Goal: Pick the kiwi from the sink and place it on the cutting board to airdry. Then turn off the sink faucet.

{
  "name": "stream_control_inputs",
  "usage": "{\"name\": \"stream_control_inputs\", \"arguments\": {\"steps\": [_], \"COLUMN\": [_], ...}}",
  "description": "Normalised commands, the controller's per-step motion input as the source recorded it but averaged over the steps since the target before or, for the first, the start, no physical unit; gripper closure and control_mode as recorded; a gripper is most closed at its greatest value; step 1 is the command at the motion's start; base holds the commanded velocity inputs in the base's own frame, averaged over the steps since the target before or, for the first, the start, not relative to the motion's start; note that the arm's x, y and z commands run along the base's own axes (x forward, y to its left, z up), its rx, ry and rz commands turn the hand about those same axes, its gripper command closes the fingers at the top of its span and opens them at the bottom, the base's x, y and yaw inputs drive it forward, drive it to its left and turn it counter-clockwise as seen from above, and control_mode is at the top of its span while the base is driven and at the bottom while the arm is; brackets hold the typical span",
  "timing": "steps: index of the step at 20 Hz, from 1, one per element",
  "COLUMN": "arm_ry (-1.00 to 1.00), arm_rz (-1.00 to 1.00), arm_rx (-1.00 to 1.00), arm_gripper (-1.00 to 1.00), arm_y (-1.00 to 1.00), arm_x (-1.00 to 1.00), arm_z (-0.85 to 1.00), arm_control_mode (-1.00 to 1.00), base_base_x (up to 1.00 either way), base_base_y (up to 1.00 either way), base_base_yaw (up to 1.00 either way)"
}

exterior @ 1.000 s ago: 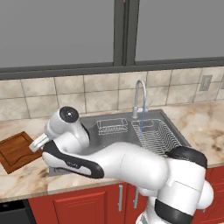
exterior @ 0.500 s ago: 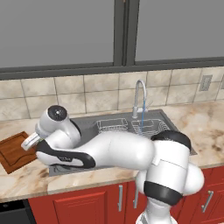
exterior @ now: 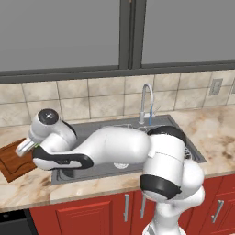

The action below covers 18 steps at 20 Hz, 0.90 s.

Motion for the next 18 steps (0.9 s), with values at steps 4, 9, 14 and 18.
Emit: {"name": "stream_control_inputs", "arguments": {"steps": [4, 9, 14, 18], "arm_ry": [0.00, 0.00, 0.00, 0.00], "arm_rz": [0.00, 0.00, 0.00, 0.00], "arm_rx": [0.00, 0.00, 0.00, 0.00], "arm_gripper": [1.00, 1.00, 1.00, 1.00], "arm_y": [0.11, 0.03, 0.00, 0.00], "arm_x": [0.13, 0.02, 0.01, 0.03], "arm_z": [-0.06, -0.16, -0.27, -0.30], "arm_control_mode": [-1.00, -1.00, -1.00, -1.00], "base_base_x": [0.00, 0.00, 0.00, 0.00], "base_base_y": [0.00, 0.00, 0.00, 0.00], "base_base_yaw": [0.00, 0.00, 0.00, 0.00]}}
